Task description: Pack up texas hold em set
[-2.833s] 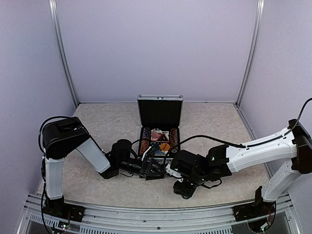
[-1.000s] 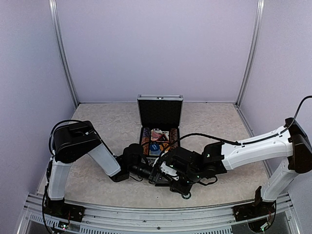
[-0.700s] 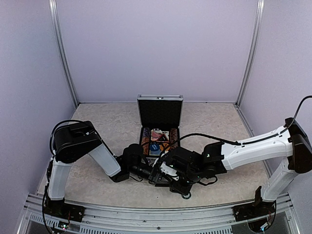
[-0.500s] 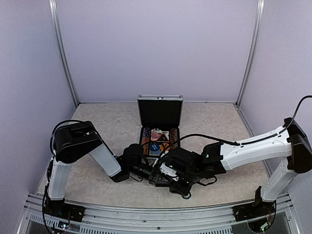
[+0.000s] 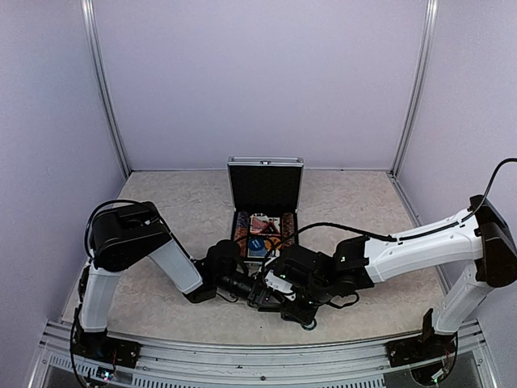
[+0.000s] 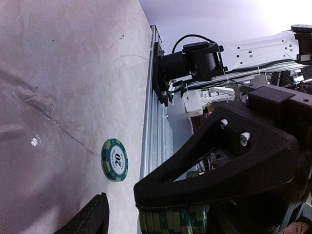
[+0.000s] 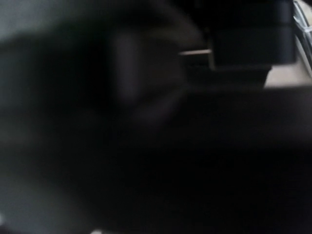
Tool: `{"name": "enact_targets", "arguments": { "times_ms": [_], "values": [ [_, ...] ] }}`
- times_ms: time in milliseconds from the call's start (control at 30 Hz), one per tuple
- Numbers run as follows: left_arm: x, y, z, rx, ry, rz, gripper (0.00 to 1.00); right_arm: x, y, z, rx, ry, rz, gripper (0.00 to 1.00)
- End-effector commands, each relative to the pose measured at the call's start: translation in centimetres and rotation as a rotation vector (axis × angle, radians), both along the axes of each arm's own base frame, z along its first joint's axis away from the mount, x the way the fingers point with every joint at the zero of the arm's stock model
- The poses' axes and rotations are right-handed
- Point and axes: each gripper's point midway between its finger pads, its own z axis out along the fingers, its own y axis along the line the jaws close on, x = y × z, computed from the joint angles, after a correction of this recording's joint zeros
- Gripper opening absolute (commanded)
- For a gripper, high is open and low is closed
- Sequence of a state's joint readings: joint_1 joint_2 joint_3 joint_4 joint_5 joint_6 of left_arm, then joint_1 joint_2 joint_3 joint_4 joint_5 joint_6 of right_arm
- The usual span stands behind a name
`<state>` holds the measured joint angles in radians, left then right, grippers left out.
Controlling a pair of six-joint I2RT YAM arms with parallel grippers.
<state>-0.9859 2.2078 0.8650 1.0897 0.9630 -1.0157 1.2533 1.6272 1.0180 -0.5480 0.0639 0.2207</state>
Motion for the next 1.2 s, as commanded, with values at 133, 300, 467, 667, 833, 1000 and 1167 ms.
{"name": "enact_targets", "arguments": {
  "times_ms": [133, 300, 467, 667, 833, 1000, 1167],
  "values": [
    [-1.2, 0.6, -3.4, 0.102, 0.056, -0.023, 0.54, 0.3, 0.6, 0.2, 0.021, -0.002, 0.005, 0.00],
    [-1.0, 0.8, -3.3, 0.094, 0.061, -0.016, 0.33, 0.1, 0.5, -0.1, 0.020, 0.006, 0.007, 0.00],
    [-0.7, 1.2, -3.3, 0.094, 0.065, -0.002, 0.17, 0.0, 0.1, -0.2, 0.016, 0.007, 0.001, 0.04],
    [0.0, 1.3, -2.6, 0.097, 0.048, 0.027, 0.09, 0.2, -0.3, 0.5, 0.033, -0.010, -0.005, 0.48],
    [0.9, 1.5, -2.4, 0.123, 0.029, 0.062, 0.08, 0.1, -0.7, 1.6, 0.061, -0.021, -0.016, 0.82],
    [1.8, 1.6, -1.9, 0.128, 0.035, 0.086, 0.08, 0.1, -0.9, 3.5, 0.123, -0.034, -0.034, 0.94],
    [3.0, 1.4, -0.9, 0.138, 0.021, 0.114, 0.08, 0.4, -1.7, 5.7, 0.175, -0.064, -0.072, 0.96]
  ]
}}
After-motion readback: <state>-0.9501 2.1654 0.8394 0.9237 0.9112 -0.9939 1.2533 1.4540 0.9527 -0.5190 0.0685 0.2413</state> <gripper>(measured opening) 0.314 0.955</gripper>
